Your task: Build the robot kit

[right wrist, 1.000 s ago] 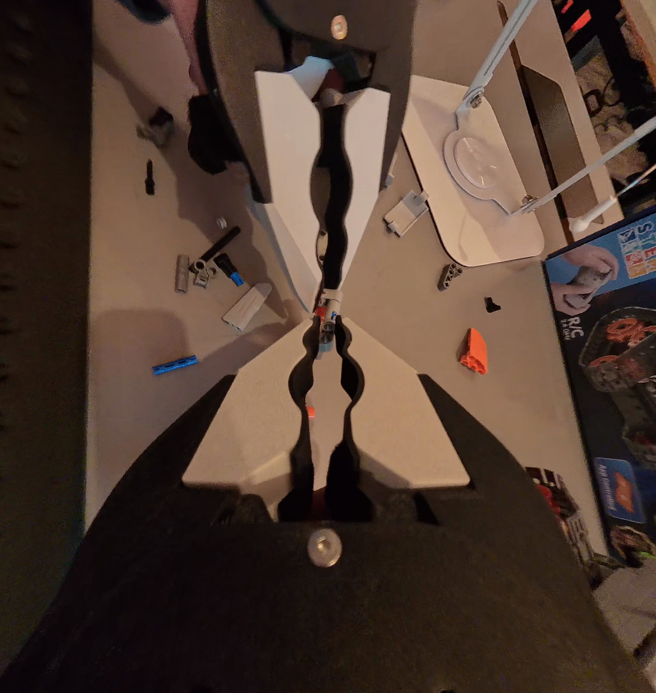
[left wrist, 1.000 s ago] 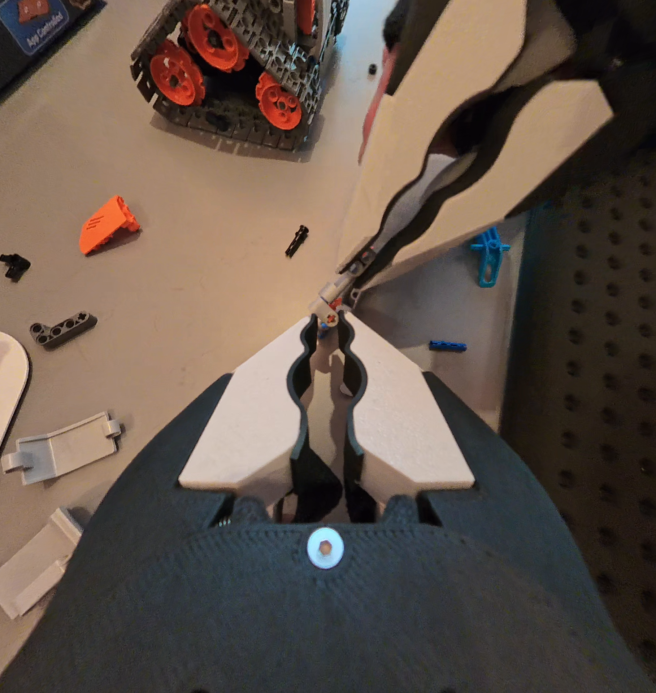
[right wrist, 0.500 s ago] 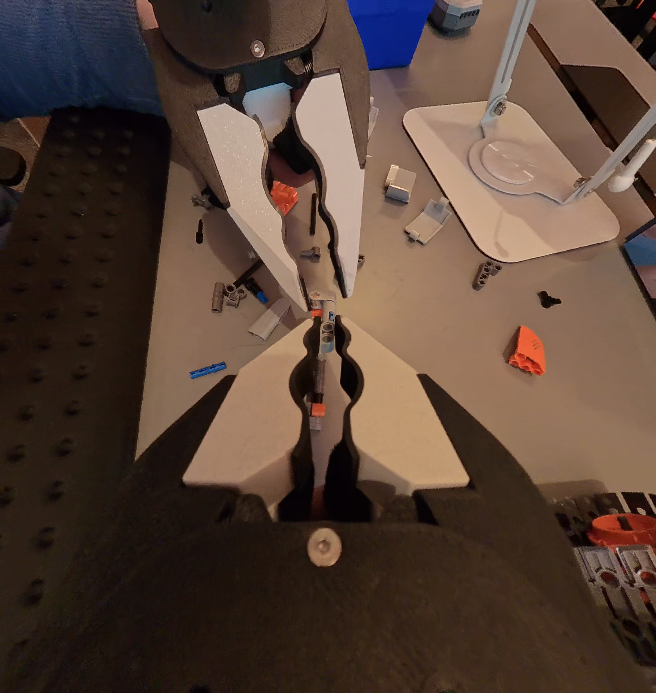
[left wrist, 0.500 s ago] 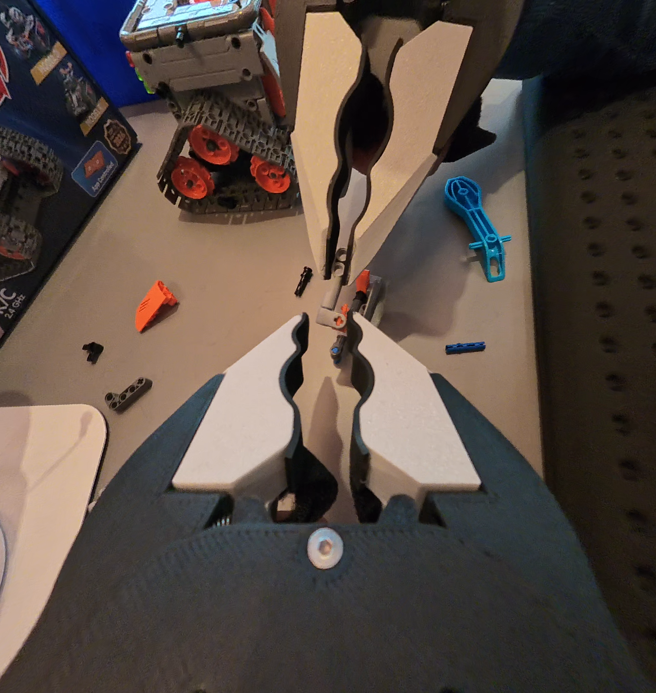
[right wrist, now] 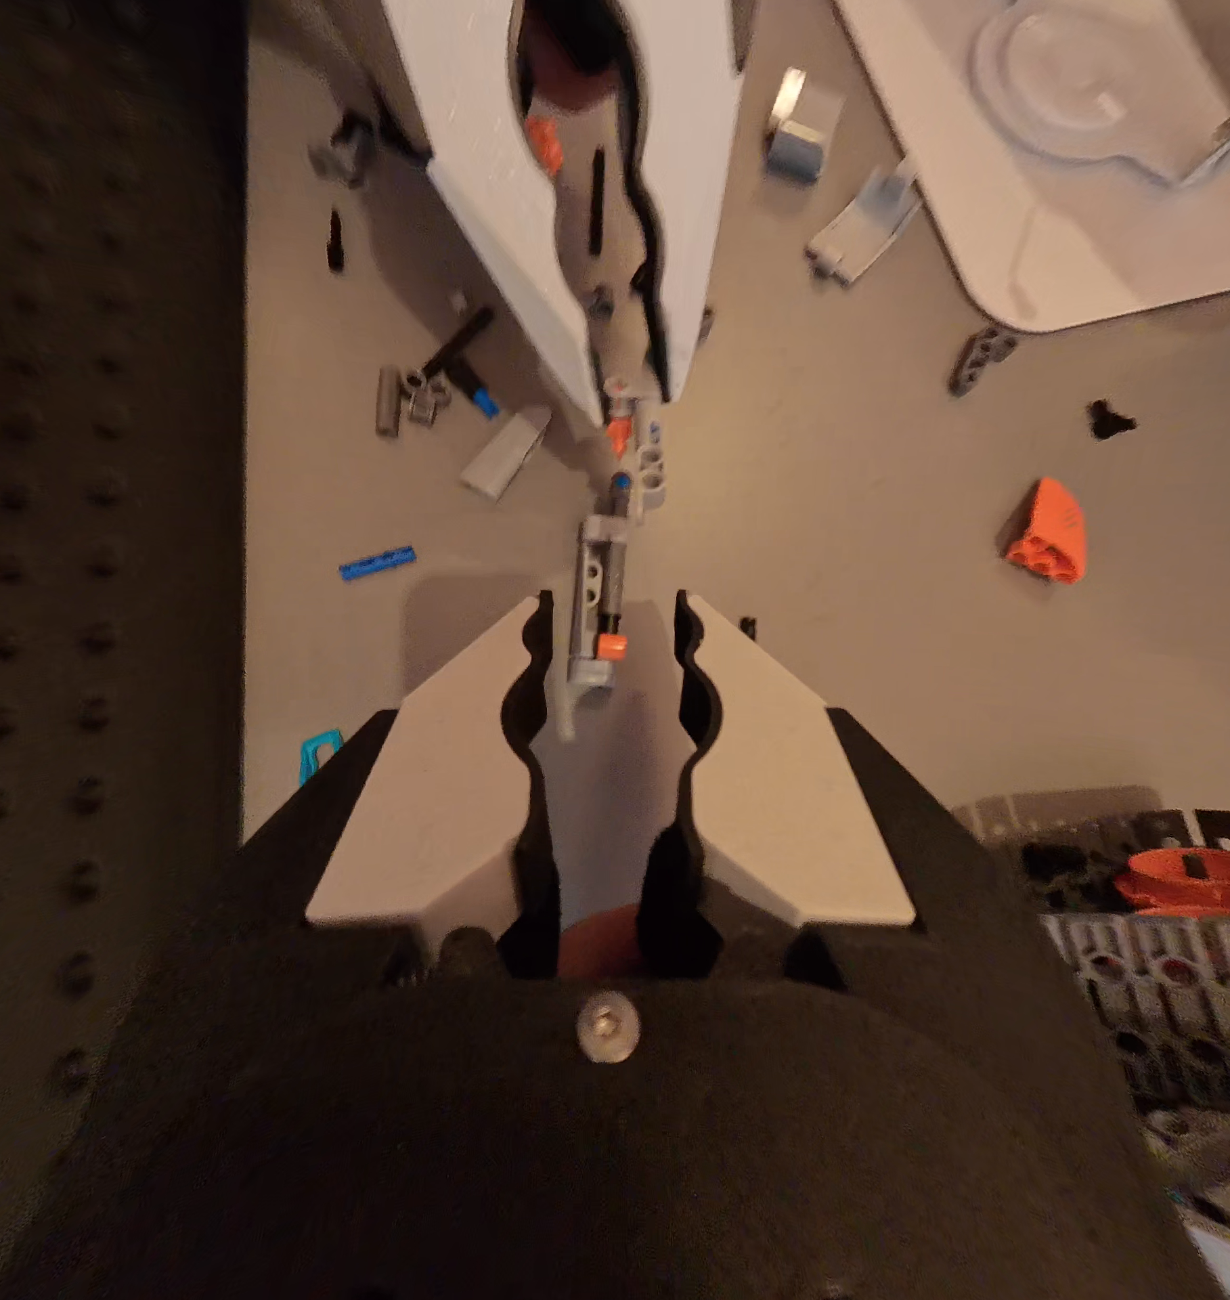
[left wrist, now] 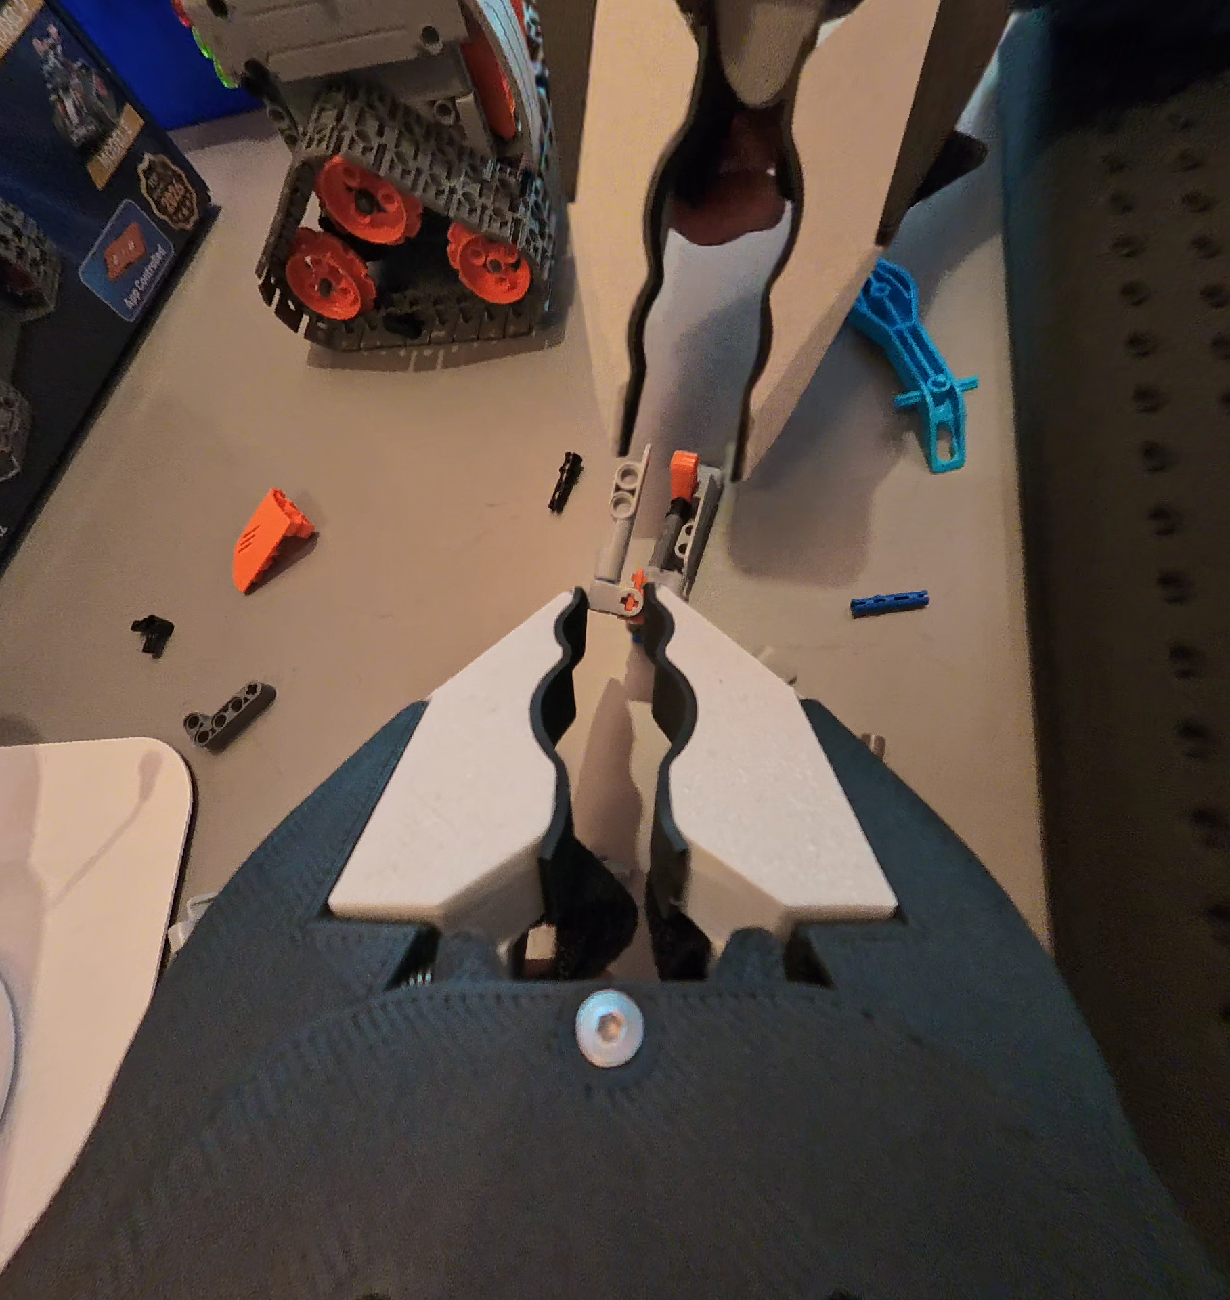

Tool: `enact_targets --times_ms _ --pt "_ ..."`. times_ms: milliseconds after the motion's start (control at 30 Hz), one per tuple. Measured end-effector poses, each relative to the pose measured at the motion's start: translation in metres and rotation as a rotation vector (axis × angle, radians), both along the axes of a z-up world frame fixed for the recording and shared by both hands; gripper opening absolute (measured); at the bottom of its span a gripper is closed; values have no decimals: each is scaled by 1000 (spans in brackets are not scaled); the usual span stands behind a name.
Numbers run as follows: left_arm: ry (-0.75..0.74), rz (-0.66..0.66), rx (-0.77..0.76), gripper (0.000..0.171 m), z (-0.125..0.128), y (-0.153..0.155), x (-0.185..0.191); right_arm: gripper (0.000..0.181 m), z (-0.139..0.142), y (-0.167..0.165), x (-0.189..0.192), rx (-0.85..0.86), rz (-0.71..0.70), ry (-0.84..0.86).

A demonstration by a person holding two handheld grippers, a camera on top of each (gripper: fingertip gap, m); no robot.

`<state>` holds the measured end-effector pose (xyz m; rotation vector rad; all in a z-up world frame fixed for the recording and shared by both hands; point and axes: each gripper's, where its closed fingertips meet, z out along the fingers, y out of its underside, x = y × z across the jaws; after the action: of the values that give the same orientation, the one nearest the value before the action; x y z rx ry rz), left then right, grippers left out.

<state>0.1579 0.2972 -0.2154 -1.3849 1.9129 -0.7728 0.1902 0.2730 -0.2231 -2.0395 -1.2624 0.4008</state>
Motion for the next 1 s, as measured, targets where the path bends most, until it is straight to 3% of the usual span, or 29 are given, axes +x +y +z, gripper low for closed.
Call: enact_targets --times_ms 100,200,267,533,1000 --pt "19 -17 -4 15 -4 -3 -1 32 -22 -2 6 -6 1 -106" --pt "46 -20 21 15 -10 -3 -1 20 -33 -3 3 -25 17 -127" --pt "58 -31 29 15 -12 -4 -2 13 -34 0 2 -22 10 -121" --pt "121 -29 59 15 -23 -5 -4 12 -25 2 -4 -55 4 -26" --pt "188 -3 117 15 -26 -5 -5 12 -26 -1 -6 -106 0 -4"
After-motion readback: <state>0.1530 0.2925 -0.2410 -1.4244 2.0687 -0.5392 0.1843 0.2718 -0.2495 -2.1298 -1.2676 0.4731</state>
